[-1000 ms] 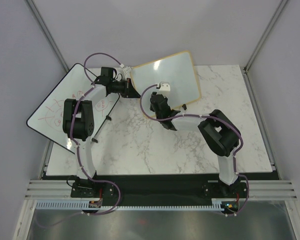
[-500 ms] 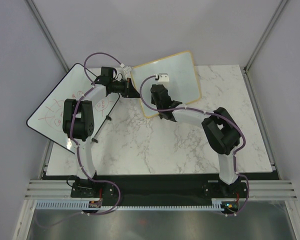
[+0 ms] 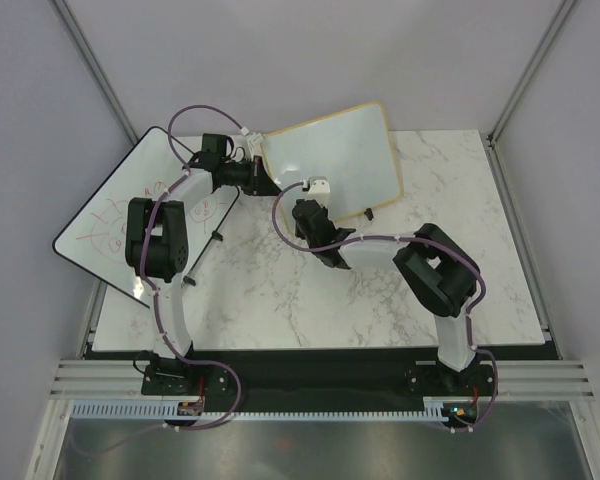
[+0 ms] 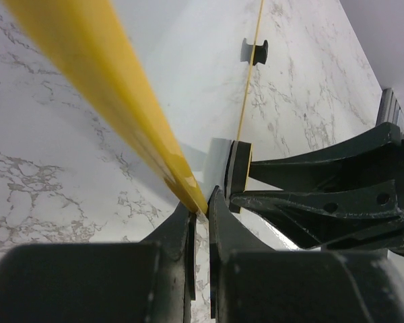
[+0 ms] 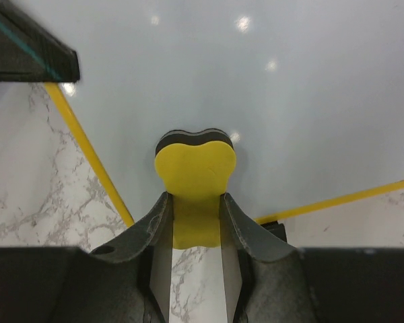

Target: Erase the whiteboard

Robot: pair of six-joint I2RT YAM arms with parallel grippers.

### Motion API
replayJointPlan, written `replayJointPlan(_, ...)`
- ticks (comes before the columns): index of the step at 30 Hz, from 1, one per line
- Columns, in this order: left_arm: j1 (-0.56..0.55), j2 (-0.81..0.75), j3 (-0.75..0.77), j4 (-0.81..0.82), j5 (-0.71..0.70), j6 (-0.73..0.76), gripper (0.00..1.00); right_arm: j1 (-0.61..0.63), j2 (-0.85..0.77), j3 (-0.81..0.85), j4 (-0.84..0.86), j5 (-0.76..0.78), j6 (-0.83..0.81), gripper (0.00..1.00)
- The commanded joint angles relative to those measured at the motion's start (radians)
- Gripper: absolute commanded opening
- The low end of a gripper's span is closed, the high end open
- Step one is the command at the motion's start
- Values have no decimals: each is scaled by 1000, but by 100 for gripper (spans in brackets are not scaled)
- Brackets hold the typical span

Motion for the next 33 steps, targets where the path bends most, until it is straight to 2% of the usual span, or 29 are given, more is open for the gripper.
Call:
replayJointPlan(1, -26, -29, 23, 38, -12, 145, 2, 1, 85, -16, -119, -63, 42, 0)
replayJointPlan(3, -27, -33, 19, 35, -13, 146, 2, -10, 78, 8, -130, -37, 19, 0)
replayJointPlan(12, -26, -46, 19, 34, -13, 154, 2, -200, 39, 126, -176, 30, -35, 0)
replayJointPlan(17, -27, -43, 25, 31, -16, 156, 2, -390, 12, -7, -204, -36, 149, 0)
replayJointPlan(21, -26, -38, 28, 24, -15, 162, 2, -511, -8, -75, -161, -95, 198, 0)
replayJointPlan(27, -27, -37, 23, 20, -18, 166, 2, -492, 19, -9, -148, -156, 134, 0)
replayJointPlan(33, -26, -37, 25, 14, -21, 169, 2, -417, -51, -5, -145, -18, 83, 0)
